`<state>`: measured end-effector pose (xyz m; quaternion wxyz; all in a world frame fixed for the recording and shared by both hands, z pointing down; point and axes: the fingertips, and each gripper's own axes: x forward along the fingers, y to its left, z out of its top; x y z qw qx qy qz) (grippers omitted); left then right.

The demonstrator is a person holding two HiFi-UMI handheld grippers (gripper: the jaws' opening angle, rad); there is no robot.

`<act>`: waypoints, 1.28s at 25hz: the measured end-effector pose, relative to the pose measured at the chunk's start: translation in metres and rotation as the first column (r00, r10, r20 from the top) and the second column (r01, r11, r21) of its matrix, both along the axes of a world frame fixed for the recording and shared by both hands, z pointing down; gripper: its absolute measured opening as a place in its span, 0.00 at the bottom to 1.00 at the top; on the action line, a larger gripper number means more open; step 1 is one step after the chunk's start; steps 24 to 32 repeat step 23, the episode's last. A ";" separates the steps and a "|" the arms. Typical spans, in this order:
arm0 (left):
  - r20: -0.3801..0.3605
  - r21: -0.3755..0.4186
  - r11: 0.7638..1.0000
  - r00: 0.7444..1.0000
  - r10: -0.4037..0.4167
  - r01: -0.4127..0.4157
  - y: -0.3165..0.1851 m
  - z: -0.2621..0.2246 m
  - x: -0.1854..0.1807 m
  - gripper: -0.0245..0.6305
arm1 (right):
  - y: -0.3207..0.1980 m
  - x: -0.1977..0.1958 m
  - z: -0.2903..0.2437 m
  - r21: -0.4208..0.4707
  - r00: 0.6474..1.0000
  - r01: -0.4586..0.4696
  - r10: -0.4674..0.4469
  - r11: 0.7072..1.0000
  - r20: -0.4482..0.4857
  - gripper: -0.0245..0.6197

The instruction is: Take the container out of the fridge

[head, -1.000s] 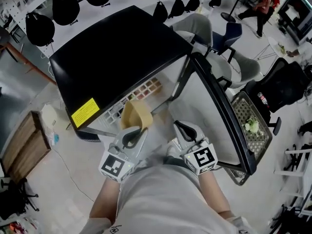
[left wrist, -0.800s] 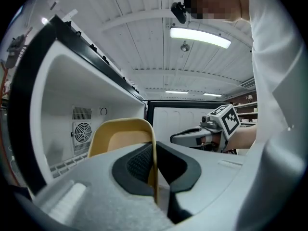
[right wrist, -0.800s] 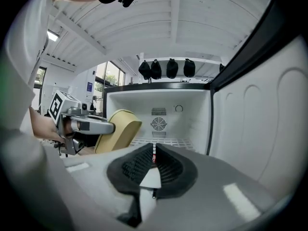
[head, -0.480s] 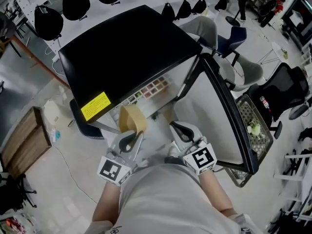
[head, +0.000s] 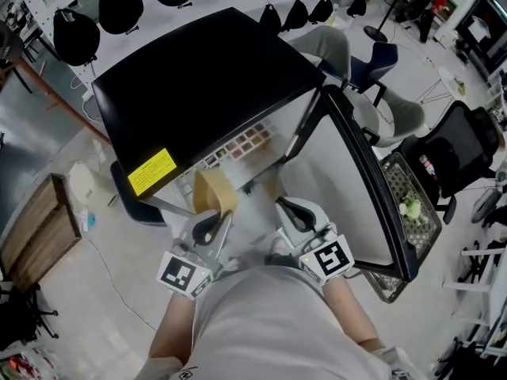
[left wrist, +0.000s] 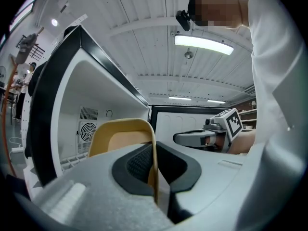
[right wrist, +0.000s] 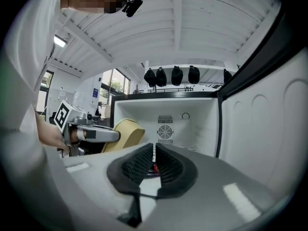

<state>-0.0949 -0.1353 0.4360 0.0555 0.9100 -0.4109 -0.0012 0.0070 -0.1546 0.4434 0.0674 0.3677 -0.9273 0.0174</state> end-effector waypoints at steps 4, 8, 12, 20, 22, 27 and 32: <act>0.002 0.002 1.000 1.000 0.004 -0.004 -0.001 0.001 0.005 0.07 | 0.002 0.006 0.003 -0.006 1.000 -0.004 0.004 1.000 -0.009 0.07; 0.003 -0.006 1.000 1.000 0.005 -0.005 -0.002 0.001 0.008 0.06 | 0.001 0.009 0.004 -0.003 1.000 -0.007 0.007 1.000 -0.006 0.07; 0.000 -0.012 1.000 1.000 0.001 -0.001 -0.005 0.003 0.009 0.07 | -0.001 0.012 0.005 -0.003 1.000 -0.012 0.012 1.000 -0.012 0.07; 0.007 -0.017 1.000 1.000 0.001 -0.001 -0.008 0.005 0.013 0.07 | -0.003 0.016 0.009 -0.013 1.000 -0.018 0.018 1.000 -0.022 0.07; 0.008 -0.018 1.000 1.000 0.004 -0.004 -0.009 0.005 0.014 0.06 | -0.003 0.018 0.010 -0.012 1.000 -0.021 0.021 1.000 -0.021 0.07; 0.009 -0.018 1.000 1.000 0.005 -0.005 -0.009 0.005 0.015 0.07 | -0.004 0.019 0.011 -0.012 1.000 -0.023 0.022 1.000 -0.022 0.07; 0.009 -0.018 1.000 1.000 0.005 -0.005 -0.009 0.005 0.015 0.07 | -0.004 0.019 0.011 -0.012 1.000 -0.023 0.022 1.000 -0.022 0.07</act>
